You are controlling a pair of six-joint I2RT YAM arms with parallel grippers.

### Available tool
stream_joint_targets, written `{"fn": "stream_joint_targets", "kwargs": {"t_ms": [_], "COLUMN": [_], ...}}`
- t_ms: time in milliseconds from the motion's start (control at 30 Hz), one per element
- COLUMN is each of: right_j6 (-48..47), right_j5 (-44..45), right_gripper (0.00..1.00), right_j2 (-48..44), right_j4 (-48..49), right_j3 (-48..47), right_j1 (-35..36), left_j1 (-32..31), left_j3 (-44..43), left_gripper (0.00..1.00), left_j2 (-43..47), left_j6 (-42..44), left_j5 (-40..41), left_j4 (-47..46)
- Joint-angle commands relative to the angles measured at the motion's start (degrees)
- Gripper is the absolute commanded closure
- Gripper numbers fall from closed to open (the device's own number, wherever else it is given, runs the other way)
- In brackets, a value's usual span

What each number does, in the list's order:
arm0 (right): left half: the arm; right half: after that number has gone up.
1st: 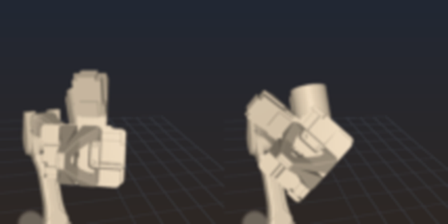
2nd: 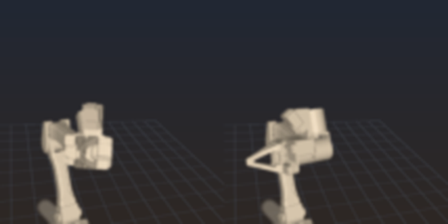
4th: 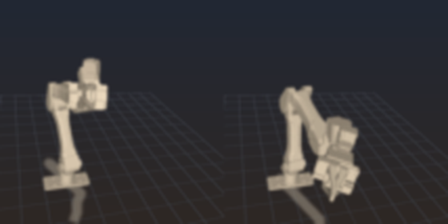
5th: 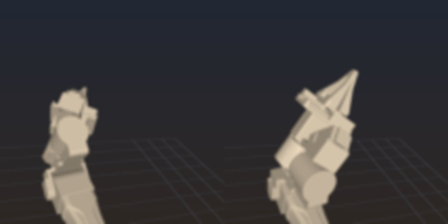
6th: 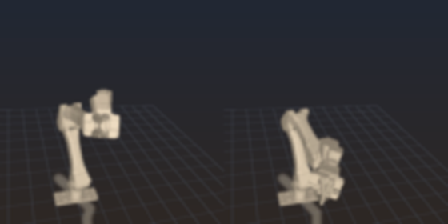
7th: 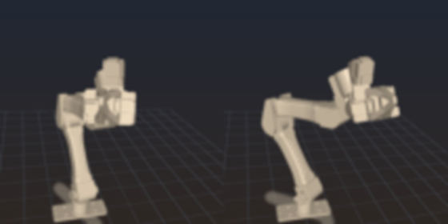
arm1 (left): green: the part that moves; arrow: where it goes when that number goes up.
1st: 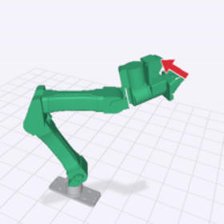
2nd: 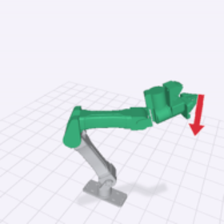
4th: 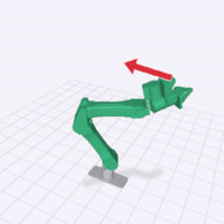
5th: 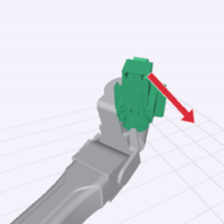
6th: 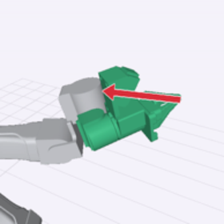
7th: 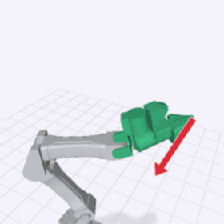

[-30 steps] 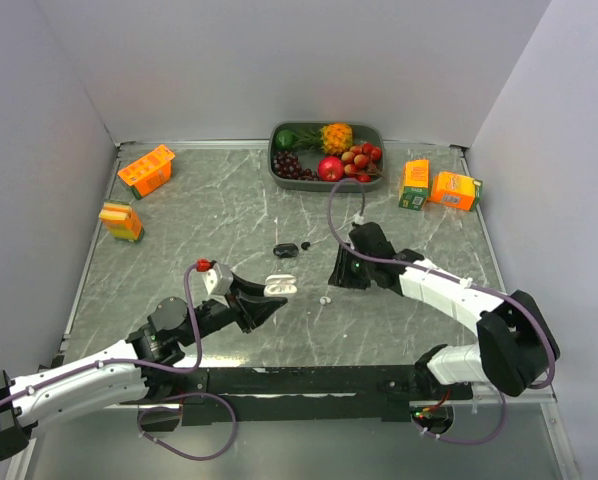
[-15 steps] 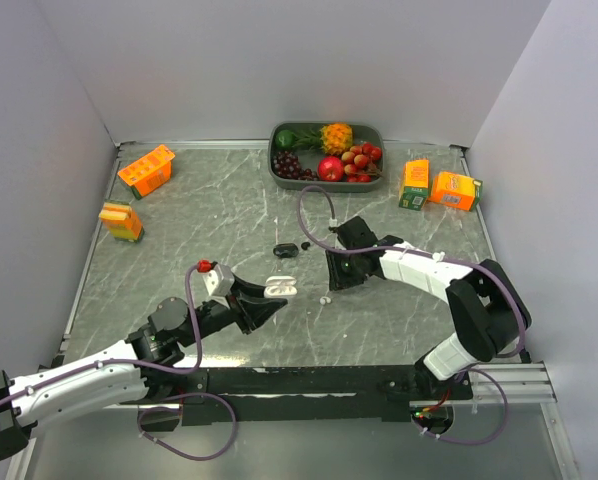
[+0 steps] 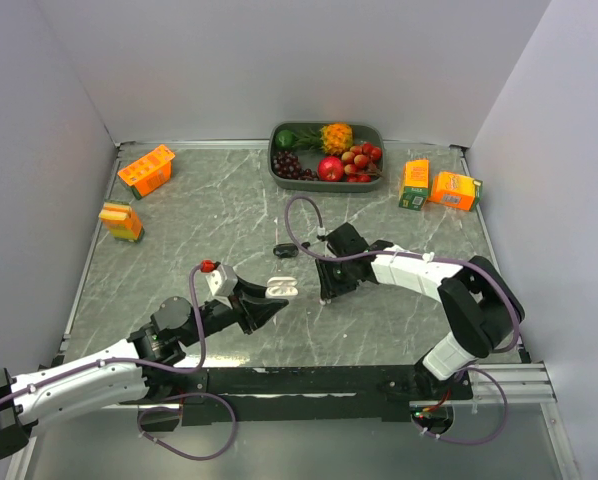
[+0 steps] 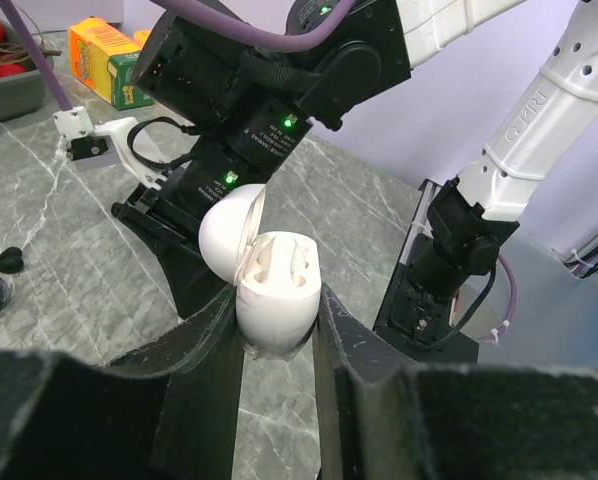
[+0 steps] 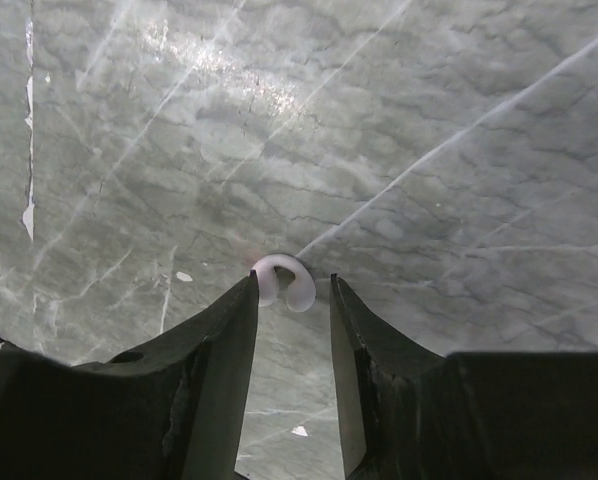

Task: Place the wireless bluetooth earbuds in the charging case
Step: Pick up the earbud from the center of the board.

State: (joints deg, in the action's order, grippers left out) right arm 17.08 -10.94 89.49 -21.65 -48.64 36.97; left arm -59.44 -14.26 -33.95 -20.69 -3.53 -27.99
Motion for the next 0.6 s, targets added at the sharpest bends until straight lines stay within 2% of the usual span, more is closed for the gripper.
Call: {"fn": "stream_joint_targets", "kwargs": {"t_ms": [0, 433, 567], "right_j6": [0.1, 1.7, 3.5], "right_j5": [0.0, -1.3, -1.6], "right_gripper": [0.59, 0.61, 0.54], "right_j2": [1.2, 1.4, -0.4], "right_j4": [1.5, 2.7, 3.5], "right_j3": [0.1, 1.7, 2.5], "right_j1": [0.3, 0.2, 0.1], "left_j1": [-0.4, -0.4, -0.6], "left_j3": [-0.3, -0.2, -0.1], "left_gripper": [0.99, 0.99, 0.99], "left_j2": [1.1, 1.0, 1.6], "left_j6": [-0.1, -0.2, -0.2], "left_j5": [0.5, 0.5, 0.5], "left_j4": [-1.8, -2.0, -1.8]}}
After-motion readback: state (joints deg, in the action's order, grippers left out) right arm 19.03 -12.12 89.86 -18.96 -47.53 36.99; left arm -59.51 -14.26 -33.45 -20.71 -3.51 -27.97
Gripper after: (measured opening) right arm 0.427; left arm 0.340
